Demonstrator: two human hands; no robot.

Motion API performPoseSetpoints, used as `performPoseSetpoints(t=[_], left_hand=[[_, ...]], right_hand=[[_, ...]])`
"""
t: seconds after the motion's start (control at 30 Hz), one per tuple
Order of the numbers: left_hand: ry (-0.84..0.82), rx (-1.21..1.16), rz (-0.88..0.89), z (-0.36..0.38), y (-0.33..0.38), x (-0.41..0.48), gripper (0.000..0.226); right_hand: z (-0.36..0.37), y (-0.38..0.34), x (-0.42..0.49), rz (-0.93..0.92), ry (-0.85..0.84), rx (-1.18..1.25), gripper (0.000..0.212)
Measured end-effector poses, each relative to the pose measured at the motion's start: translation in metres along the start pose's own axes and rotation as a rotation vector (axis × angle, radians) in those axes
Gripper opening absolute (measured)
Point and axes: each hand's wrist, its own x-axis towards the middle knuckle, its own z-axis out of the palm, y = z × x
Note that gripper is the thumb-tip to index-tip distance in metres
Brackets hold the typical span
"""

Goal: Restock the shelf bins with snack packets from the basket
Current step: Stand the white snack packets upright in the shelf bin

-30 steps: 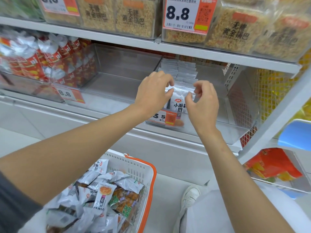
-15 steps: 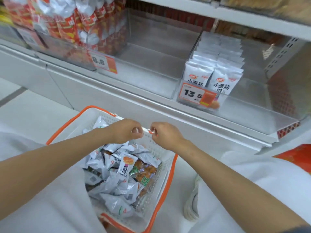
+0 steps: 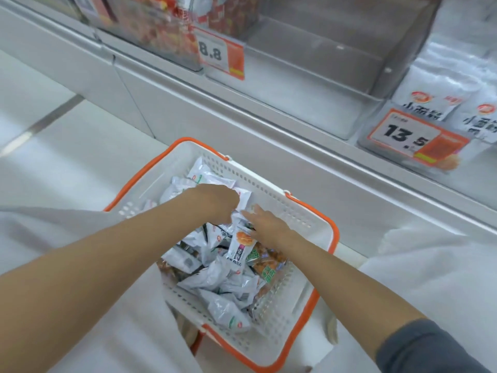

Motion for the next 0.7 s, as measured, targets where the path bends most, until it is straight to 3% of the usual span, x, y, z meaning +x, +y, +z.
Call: performPoseSetpoints(t=[0.1, 0.3, 0.47, 0.53, 0.63, 0.7], left_hand=[[0.003, -0.008, 0.001, 0.001, 0.002, 0.0, 0.035], [-0.03, 0.02, -0.019, 0.004, 0.001, 0.004, 0.038], [0.042, 0.035, -0.071, 0.0, 0.003, 0.005, 0.04], [0.12, -0.085, -0.049, 0.001, 0.009, 0.007, 0.063], [0.261, -0.34, 0.044, 0.003, 0.027, 0.007, 0.104], [0.428, -0.43, 0.101, 0.003, 0.041, 0.006, 0.092]], right_hand=[[0.016, 0.003, -0.003, -0.056, -0.049, -0.159, 0.066], [-0.011, -0.007, -0.017, -0.067, 0.247, -0.192, 0.028], [-0.084, -0.007, -0.049, 0.112, 0.565, 0.105, 0.039], [-0.116, -0.005, -0.068, 0.163, 0.671, 0.319, 0.045], [-0.15, -0.002, -0.1, 0.22, 0.736, 0.711, 0.027], [-0.163, 0.001, -0.124, 0.222, 0.717, 0.83, 0.025]])
